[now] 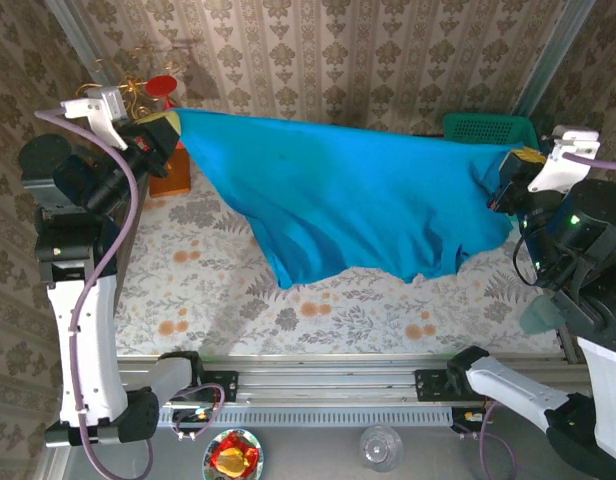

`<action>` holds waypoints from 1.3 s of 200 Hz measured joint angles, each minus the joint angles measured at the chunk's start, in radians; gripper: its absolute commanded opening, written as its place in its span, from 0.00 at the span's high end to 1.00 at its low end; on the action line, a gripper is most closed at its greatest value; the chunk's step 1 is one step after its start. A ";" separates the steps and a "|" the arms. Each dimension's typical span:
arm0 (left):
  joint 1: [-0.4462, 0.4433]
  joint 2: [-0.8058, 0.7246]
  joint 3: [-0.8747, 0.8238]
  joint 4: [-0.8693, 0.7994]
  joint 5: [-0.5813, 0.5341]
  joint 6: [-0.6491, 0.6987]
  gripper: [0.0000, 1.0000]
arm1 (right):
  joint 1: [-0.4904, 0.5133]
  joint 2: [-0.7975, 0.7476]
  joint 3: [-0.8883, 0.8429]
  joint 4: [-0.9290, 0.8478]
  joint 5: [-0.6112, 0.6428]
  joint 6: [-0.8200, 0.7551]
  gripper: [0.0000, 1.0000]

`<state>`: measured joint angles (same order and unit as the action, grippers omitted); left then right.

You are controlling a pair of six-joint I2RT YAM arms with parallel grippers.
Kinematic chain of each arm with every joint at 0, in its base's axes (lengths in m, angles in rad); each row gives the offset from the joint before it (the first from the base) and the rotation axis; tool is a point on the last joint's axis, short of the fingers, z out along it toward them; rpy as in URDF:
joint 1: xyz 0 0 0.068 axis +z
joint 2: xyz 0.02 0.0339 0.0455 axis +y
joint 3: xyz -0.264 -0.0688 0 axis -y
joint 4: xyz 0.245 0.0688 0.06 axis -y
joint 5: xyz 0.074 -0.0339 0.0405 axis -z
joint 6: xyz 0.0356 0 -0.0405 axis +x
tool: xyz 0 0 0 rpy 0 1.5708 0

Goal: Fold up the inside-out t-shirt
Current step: Flatten out the T-shirt at the center of the table.

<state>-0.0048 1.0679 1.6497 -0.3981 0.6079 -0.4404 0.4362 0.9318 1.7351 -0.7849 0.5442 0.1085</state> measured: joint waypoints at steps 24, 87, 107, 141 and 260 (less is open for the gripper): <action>0.000 0.038 -0.001 0.003 -0.012 0.000 1.00 | 0.000 0.071 0.015 0.009 0.000 -0.005 1.00; -0.001 0.583 0.096 0.001 -0.044 0.027 1.00 | -0.126 0.588 0.100 0.033 -0.071 0.017 1.00; -0.008 0.823 0.287 -0.085 -0.078 0.053 0.83 | -0.182 0.785 0.220 -0.004 -0.117 0.045 0.81; -0.039 1.049 0.632 -0.274 -0.158 0.106 0.66 | -0.220 0.964 0.479 -0.127 -0.176 0.087 0.69; -0.259 0.520 -0.291 -0.338 -0.381 0.203 0.61 | -0.153 0.418 -0.536 -0.062 -0.556 0.363 0.70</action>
<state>-0.2634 1.5875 1.3582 -0.7361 0.2264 -0.2375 0.2829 1.3502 1.1988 -0.8471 -0.0120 0.4717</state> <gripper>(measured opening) 0.381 0.303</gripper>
